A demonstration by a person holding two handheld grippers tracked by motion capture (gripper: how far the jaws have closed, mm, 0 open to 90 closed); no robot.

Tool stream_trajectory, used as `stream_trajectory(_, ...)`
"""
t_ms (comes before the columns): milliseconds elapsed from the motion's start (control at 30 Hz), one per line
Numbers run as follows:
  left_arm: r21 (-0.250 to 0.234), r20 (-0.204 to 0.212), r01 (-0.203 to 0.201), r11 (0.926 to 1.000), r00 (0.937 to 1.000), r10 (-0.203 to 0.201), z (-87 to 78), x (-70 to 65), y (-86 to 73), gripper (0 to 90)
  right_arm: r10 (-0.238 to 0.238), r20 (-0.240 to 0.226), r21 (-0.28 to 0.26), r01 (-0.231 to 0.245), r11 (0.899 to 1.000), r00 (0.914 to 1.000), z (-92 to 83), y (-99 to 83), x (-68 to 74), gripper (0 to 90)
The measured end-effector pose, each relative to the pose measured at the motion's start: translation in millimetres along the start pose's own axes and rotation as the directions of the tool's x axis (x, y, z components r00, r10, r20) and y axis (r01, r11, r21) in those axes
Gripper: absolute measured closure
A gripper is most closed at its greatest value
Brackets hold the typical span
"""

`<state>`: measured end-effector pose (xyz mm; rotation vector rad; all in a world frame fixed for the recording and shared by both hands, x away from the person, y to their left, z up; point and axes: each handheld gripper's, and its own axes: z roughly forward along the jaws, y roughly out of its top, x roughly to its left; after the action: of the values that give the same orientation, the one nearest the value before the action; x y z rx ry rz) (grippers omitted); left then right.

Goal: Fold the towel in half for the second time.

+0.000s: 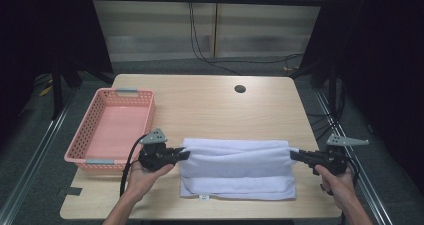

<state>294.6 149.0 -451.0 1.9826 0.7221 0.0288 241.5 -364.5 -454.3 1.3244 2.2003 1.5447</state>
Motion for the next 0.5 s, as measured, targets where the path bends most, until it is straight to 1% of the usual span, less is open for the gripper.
stream_trajectory(33,0.006,0.009,0.010,0.9999,0.9999,-0.010,-0.4,-1.1,-3.5,76.3,-0.001,-0.003,0.006,0.001,1.000,1.0000,-1.1,-3.5,1.3,80.6)
stream_trajectory(100,0.030,0.026,0.007,0.9995,0.9996,-0.008,-1.6,-4.4,-8.2,73.8,-0.013,0.007,0.026,0.013,1.000,0.9999,-4.5,-10.1,6.4,78.8)
stream_trajectory(133,0.043,0.026,0.001,0.9991,0.9997,-0.002,-2.4,-5.8,-11.3,73.4,-0.010,0.001,0.033,0.010,0.999,1.0000,-6.3,-13.9,8.9,78.3)
stream_trajectory(167,0.053,0.028,0.005,0.9986,0.9996,-0.006,-3.0,-6.9,-15.2,73.4,-0.012,0.008,0.045,0.011,0.999,0.9999,-7.7,-17.9,11.3,77.5)
stream_trajectory(200,0.065,0.033,0.012,0.9978,0.9994,-0.014,-3.1,-8.1,-19.4,73.3,-0.018,0.013,0.060,0.018,0.998,0.9997,-9.1,-21.1,14.1,76.1)
stream_trajectory(233,0.080,0.031,0.005,0.9968,0.9995,-0.008,-3.9,-9.9,-23.3,72.8,-0.026,0.014,0.076,0.025,0.997,0.9996,-10.5,-23.9,16.6,75.1)
stream_trajectory(267,0.088,0.034,0.007,0.9961,0.9994,-0.010,-5.3,-11.6,-27.0,72.3,-0.030,0.008,0.085,0.030,0.996,0.9995,-11.6,-26.9,18.7,74.2)
stream_trajectory(300,0.095,0.039,0.016,0.9953,0.9990,-0.020,-7.7,-13.5,-31.1,71.4,-0.026,0.007,0.096,0.025,0.995,0.9996,-12.9,-30.1,21.1,72.6)
stream_trajectory(333,0.097,0.056,0.015,0.9952,0.9982,-0.021,-10.7,-15.7,-34.1,69.6,-0.031,0.004,0.115,0.030,0.993,0.9995,-13.9,-33.8,23.8,70.1)
stream_trajectory(367,0.099,0.073,0.010,0.9950,0.9972,-0.017,-12.9,-17.5,-36.1,69.3,-0.038,0.014,0.116,0.036,0.993,0.9992,-15.4,-36.3,27.4,66.9)
stream_trajectory(400,0.096,0.078,0.006,0.9954,0.9969,-0.014,-17.1,-20.8,-38.9,69.0,-0.038,0.011,0.108,0.036,0.994,0.9992,-17.1,-37.7,29.7,66.5)
stream_trajectory(433,0.086,0.084,0.009,0.9963,0.9964,-0.016,-20.1,-22.5,-40.1,68.2,-0.041,-0.005,0.103,0.041,0.994,0.9992,-19.8,-38.8,33.5,64.9)
stream_trajectory(467,0.062,0.109,0.016,0.9979,0.9938,-0.023,-24.8,-24.0,-41.4,67.8,-0.046,-0.012,0.096,0.047,0.994,0.9989,-21.6,-39.1,36.1,64.4)
stream_trajectory(500,0.048,0.109,0.010,0.9988,0.9939,-0.015,-28.3,-24.1,-41.3,67.3,-0.048,-0.021,0.073,0.049,0.996,0.9986,-25.0,-39.7,39.7,66.1)
